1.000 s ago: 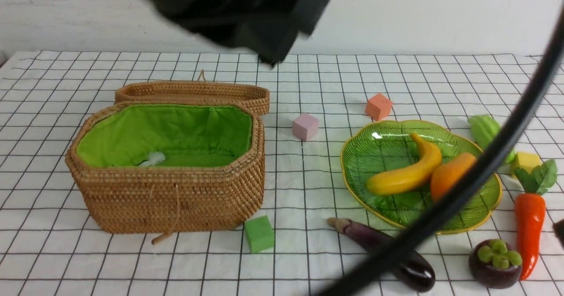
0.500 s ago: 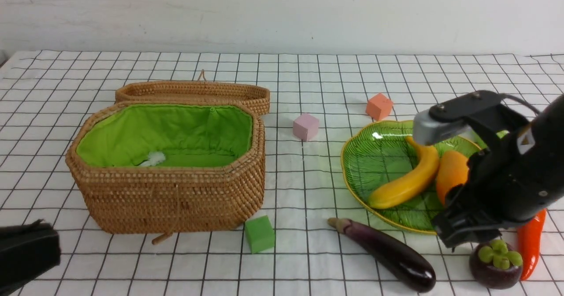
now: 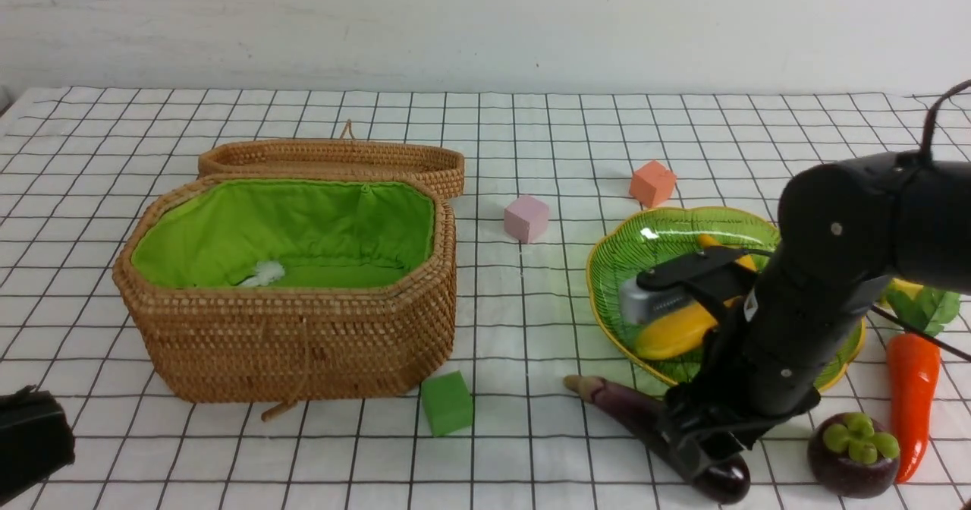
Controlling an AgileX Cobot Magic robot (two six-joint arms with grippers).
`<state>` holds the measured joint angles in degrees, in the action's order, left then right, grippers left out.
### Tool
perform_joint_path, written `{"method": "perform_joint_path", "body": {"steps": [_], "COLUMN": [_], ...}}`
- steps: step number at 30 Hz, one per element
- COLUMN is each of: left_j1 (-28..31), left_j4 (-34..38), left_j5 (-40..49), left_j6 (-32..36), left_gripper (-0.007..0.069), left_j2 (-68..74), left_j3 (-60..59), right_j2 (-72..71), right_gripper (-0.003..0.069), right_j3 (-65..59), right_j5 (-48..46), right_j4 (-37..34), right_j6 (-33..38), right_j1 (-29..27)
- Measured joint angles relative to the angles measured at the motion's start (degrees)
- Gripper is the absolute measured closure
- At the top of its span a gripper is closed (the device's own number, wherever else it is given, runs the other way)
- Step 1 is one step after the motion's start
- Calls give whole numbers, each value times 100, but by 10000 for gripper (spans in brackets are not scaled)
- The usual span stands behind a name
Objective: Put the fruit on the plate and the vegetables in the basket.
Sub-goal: Grab an eggplant with your right arm and place it in the basket on the left.
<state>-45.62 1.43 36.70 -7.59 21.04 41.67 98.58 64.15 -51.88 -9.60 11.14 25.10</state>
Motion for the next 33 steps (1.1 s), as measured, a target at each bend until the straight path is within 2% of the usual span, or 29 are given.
{"method": "perform_joint_path", "body": {"steps": [10, 14, 15, 17, 22, 28, 30, 31, 32, 33], "left_j1": [0, 0, 0, 0, 0, 0, 0, 0, 0, 0], "left_j4": [215, 215, 215, 215, 116, -579, -1230, -1358, -1919, -1996], "left_j5": [-15, -17, -7, 95, 536, 615, 676, 695, 820, 842], "left_j6": [0, 0, 0, 0, -272, -894, -1446, -1499, -2033, -2033], "left_gripper": [638, 638, 638, 638, 638, 638, 638, 638, 638, 638], "left_j2": [12, 30, 30, 30, 30, 30, 30, 30, 30, 30], "left_j3": [0, -1, -1, -1, -1, -6, -6, -6, -6, -6], "right_j2": [740, 806, 819, 817, 618, -359, -680, -692, -709, -692], "right_gripper": [105, 145, 188, 226, 225, 225, 225, 225, 225, 225], "right_j3": [0, 37, 43, 56, 39, 389, 1040, 1100, 1671, 1734], "right_j5": [480, 467, 467, 454, 80, -339, -156, -130, 168, 202], "right_j4": [181, 233, 257, 253, 32, -312, -528, -528, -677, -691], "right_j6": [69, 168, 186, 192, 198, -18, 47, 72, 351, 441], "right_j1": [0, 0, 0, 0, 148, 636, 907, 927, 1116, 1137]}}
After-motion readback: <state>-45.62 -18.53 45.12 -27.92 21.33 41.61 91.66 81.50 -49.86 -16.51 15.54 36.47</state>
